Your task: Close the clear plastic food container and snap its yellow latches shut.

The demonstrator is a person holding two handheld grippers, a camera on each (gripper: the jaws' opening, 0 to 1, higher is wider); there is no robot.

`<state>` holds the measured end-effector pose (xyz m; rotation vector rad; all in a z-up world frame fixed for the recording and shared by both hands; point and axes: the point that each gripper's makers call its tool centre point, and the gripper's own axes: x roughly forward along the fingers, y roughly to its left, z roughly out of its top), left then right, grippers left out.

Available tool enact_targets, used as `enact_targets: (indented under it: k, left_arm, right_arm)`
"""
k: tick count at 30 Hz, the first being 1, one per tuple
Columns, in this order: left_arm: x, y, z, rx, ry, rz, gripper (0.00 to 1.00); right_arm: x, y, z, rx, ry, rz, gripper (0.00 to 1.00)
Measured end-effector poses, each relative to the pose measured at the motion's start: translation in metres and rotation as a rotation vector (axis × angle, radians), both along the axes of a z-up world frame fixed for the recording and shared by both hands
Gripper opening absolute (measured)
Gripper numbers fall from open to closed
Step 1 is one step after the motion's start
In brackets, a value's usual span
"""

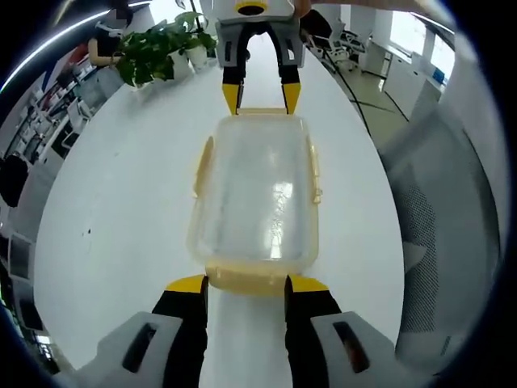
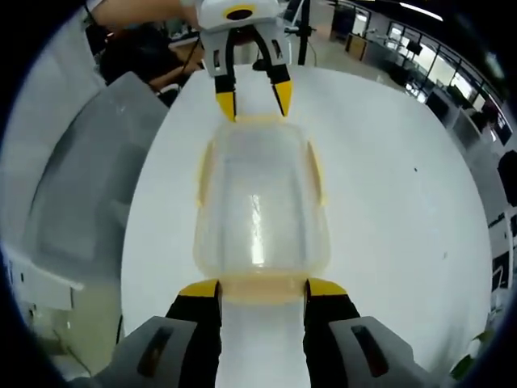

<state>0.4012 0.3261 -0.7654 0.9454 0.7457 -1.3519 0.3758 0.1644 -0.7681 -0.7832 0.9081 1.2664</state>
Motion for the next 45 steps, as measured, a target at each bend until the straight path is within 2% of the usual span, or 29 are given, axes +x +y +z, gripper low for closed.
enact_targets:
  k: [19, 39, 44, 45]
  left_arm:
    - [0.001, -0.013, -0.007, -0.024, 0.017, -0.008, 0.36]
    - [0.001, -0.015, -0.012, -0.042, 0.015, -0.013, 0.37]
    - [-0.002, -0.016, -0.014, -0.049, 0.026, -0.019, 0.37]
    - [-0.003, -0.015, -0.015, -0.049, 0.025, -0.020, 0.37]
  right_arm:
    - [0.001, -0.013, -0.017, -0.004, 0.026, -0.009, 0.38]
    - [0.002, -0.014, -0.018, 0.005, 0.016, -0.003, 0.39]
    - [0.001, -0.016, -0.020, -0.011, 0.008, -0.002, 0.40]
    - [0.000, -0.017, -0.021, -0.015, 0.013, -0.007, 0.43]
